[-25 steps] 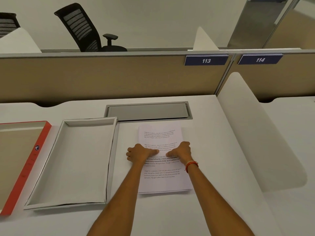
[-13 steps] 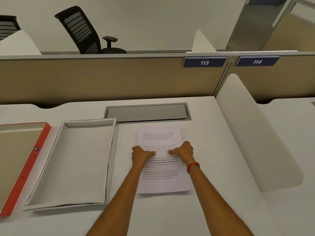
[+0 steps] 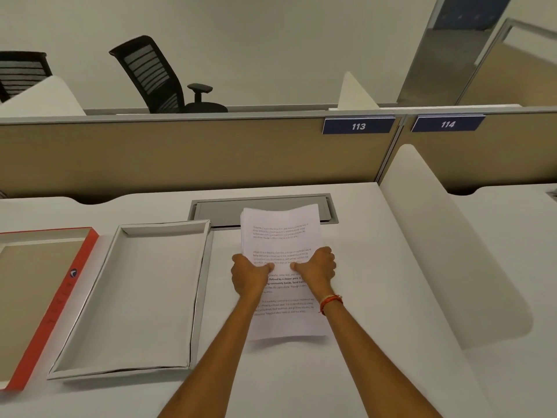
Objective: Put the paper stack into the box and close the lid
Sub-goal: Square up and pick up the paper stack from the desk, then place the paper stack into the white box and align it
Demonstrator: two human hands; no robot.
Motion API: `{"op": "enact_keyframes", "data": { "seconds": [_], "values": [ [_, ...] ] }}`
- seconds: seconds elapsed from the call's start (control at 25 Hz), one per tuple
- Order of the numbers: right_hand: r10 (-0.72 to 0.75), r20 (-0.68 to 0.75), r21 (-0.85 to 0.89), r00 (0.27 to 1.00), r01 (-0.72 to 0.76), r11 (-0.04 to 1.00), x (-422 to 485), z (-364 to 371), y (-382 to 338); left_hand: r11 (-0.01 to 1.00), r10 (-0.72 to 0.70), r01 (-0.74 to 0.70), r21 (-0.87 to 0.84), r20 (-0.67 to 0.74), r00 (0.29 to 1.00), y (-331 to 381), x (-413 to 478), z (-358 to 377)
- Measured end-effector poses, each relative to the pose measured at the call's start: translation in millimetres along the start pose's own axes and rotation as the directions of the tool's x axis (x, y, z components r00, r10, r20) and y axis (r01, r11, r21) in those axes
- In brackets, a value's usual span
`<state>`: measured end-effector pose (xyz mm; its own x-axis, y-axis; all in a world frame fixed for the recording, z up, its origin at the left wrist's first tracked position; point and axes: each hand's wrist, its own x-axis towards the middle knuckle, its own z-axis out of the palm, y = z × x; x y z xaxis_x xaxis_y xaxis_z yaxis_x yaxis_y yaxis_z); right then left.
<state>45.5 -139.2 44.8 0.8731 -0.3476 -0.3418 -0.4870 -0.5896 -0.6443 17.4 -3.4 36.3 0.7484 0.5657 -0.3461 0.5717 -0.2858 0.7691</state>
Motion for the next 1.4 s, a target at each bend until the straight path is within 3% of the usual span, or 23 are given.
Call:
{"op": "enact_keyframes", "data": {
  "seconds": [0.2,0.4,0.68,0.92,1.2,1.4],
  "values": [
    [-0.261,-0.235,0.274,0.936,0.321,0.907,-17,-22,-20,0.937,0.233,-0.275,-0.213,-0.202,0.951,30,-19,-20],
    [-0.319,-0.321,0.517,0.892,0.447,0.730,-38,-26,-9,0.804,0.342,-0.429,-0.413,-0.269,0.900,25,-41,-23],
    [-0.315,-0.355,0.602,0.880,0.473,0.643,-48,-18,20,0.729,0.368,-0.440,-0.525,-0.241,0.898,0,-55,-14],
    [-0.310,-0.343,0.604,0.887,0.461,0.650,-49,-14,34,0.706,0.397,-0.457,-0.541,-0.233,0.888,-13,-55,-9],
    [-0.305,-0.208,0.489,0.929,0.369,0.791,-37,-17,44,0.751,0.441,-0.458,-0.476,-0.155,0.884,-18,-41,-14],
    [-0.342,-0.209,0.566,0.916,0.398,0.722,-36,-25,44,0.775,0.442,-0.447,-0.447,-0.122,0.889,-20,-38,-17]
  ]
}}
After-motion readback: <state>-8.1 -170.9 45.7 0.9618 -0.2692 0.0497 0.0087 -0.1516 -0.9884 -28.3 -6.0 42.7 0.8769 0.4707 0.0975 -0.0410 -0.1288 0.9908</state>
